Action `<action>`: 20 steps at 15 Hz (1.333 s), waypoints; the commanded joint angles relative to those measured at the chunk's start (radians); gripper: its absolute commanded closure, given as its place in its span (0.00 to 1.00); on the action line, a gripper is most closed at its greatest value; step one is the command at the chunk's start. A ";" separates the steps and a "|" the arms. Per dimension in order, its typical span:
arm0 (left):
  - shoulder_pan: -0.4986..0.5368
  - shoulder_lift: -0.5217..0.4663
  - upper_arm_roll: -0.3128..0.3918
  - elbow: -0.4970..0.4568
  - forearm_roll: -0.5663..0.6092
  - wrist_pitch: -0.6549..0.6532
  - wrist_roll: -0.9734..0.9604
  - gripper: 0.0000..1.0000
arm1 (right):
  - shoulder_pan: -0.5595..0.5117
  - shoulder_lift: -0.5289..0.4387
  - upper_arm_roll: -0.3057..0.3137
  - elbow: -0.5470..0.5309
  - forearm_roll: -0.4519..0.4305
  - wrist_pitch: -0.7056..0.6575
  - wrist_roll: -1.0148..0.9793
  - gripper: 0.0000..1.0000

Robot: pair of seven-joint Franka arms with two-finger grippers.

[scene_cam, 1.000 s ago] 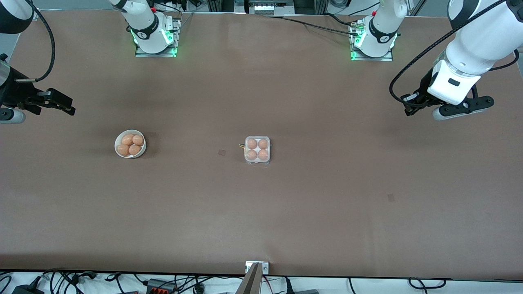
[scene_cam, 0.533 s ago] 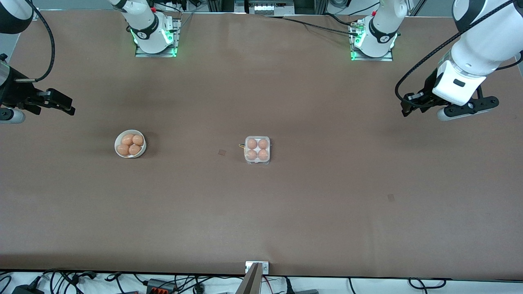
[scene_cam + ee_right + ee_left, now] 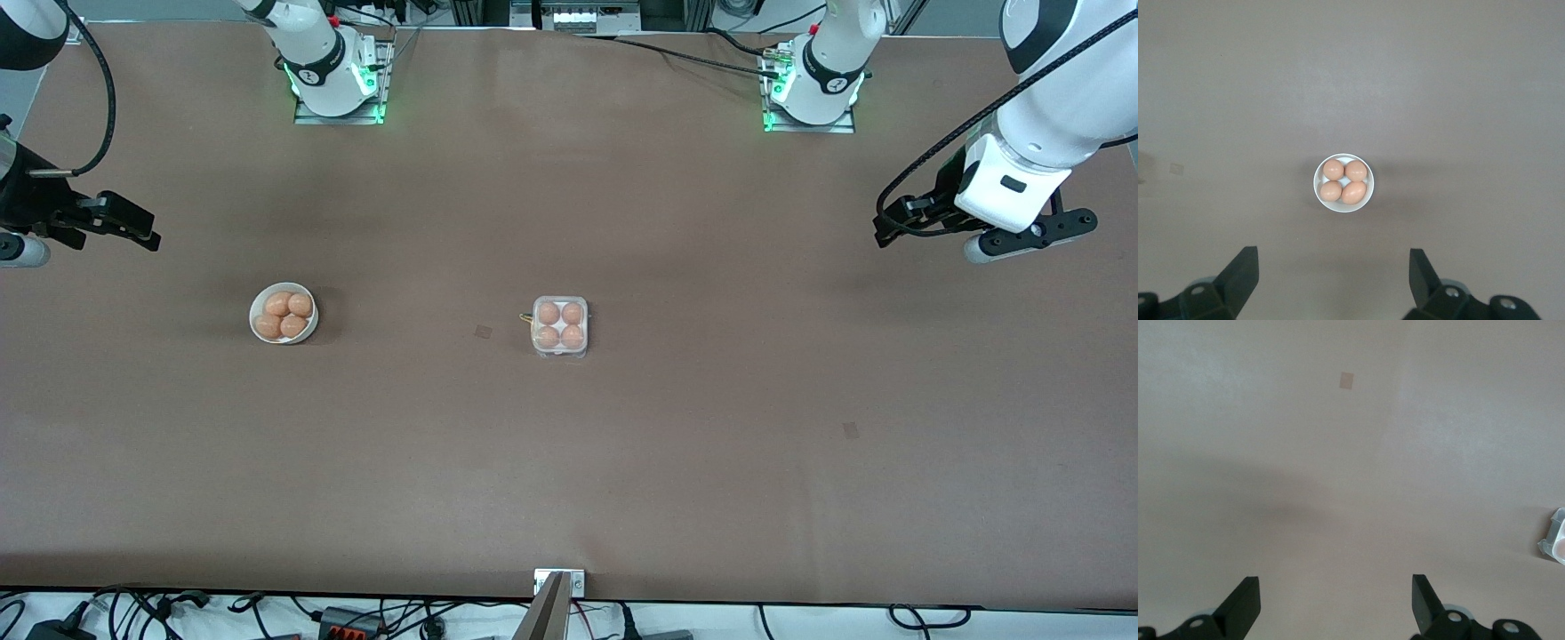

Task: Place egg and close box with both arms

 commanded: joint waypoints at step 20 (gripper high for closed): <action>0.058 0.060 -0.011 0.141 -0.014 -0.059 0.032 0.00 | -0.017 -0.031 0.014 -0.005 -0.007 -0.015 -0.014 0.00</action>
